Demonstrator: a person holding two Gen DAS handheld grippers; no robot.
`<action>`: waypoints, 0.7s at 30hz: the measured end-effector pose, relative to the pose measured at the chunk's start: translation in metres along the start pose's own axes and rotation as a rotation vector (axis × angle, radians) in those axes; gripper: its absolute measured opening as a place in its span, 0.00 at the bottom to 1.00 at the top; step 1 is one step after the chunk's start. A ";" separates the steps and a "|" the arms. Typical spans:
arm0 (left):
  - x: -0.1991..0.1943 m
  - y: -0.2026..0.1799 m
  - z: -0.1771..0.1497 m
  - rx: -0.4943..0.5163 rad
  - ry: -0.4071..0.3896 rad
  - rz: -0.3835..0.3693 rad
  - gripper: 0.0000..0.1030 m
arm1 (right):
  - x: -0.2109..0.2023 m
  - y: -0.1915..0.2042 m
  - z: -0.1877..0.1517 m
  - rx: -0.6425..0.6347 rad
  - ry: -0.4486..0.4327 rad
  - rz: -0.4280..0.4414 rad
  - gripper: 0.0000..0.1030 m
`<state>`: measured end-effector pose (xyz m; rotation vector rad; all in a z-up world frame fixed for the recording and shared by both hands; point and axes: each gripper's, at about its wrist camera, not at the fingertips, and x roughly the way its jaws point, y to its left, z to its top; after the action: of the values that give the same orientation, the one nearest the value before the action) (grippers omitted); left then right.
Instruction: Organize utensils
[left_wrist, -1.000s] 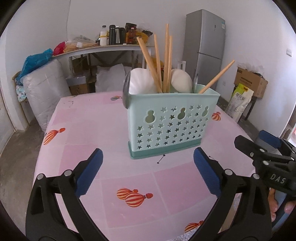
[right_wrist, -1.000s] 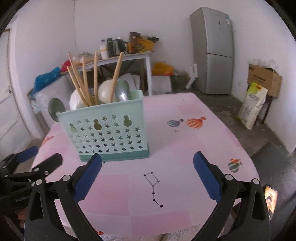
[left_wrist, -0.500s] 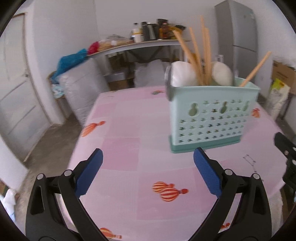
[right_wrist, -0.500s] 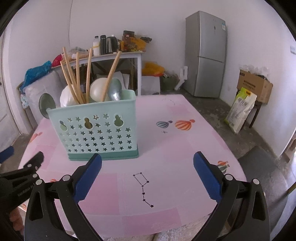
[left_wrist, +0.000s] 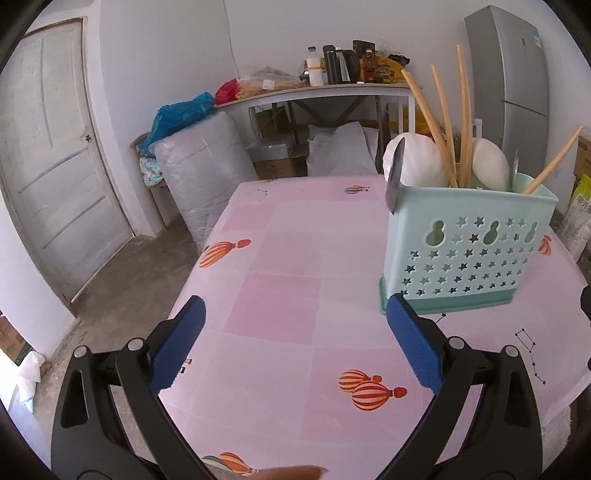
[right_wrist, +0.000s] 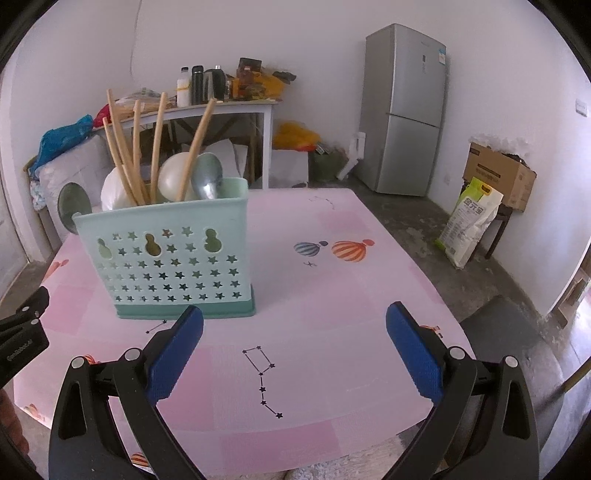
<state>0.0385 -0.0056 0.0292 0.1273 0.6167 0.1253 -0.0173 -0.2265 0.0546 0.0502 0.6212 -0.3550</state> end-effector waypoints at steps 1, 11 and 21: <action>0.000 0.000 0.000 0.003 -0.001 0.003 0.92 | 0.000 -0.001 0.000 0.003 0.002 -0.001 0.94; 0.004 -0.003 0.000 0.018 0.011 0.014 0.92 | 0.002 -0.003 0.000 0.010 0.006 0.007 0.94; 0.008 -0.003 0.001 0.023 0.019 0.012 0.92 | 0.002 0.001 -0.001 0.011 0.014 0.017 0.94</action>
<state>0.0458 -0.0071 0.0246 0.1520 0.6369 0.1318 -0.0154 -0.2259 0.0524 0.0686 0.6328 -0.3420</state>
